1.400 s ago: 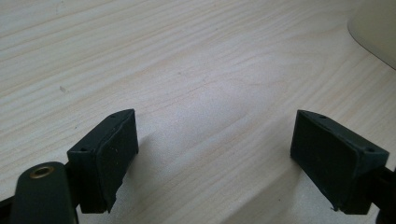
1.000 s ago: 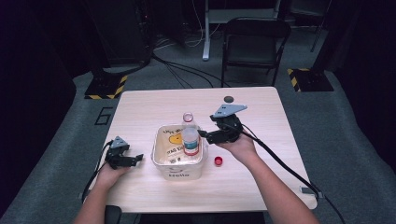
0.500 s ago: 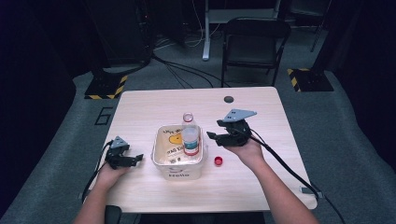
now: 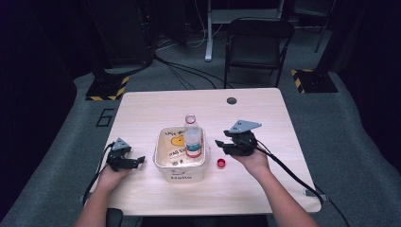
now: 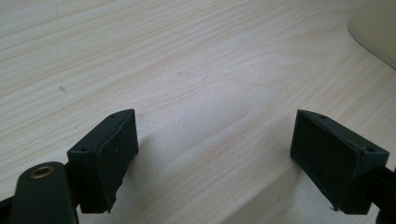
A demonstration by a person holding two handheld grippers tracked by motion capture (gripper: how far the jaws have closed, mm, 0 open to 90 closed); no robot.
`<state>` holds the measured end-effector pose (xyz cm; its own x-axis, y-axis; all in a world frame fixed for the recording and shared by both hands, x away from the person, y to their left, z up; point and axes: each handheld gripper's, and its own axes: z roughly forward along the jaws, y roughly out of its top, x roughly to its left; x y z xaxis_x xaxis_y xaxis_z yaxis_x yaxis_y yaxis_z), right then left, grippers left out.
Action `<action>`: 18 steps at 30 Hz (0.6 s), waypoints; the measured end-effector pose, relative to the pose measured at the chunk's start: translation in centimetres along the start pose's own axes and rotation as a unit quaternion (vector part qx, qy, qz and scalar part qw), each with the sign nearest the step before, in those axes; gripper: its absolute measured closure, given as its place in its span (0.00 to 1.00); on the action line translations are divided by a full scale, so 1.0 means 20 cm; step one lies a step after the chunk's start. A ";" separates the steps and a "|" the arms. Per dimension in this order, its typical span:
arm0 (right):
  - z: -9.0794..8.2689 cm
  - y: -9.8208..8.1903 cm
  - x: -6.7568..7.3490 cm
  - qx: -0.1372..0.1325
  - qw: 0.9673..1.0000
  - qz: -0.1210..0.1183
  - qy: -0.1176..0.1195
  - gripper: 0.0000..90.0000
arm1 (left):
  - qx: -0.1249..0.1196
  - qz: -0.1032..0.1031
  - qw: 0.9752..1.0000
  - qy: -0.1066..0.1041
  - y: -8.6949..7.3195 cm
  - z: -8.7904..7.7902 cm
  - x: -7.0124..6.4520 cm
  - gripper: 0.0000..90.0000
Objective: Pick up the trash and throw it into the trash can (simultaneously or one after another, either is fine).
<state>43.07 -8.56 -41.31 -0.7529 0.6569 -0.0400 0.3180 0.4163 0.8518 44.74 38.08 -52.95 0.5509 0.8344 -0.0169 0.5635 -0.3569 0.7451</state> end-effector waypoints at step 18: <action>0.10 -0.17 0.00 0.034 0.999 0.013 0.008 0.57 | 0.000 0.001 1.000 0.001 0.00 0.00 0.00 0.17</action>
<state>43.10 -8.70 -45.34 -0.7528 0.6582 -0.0083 0.3766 0.4410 0.8147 44.73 38.09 -52.95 0.5505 0.8347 -0.0147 0.5631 -0.3583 0.7447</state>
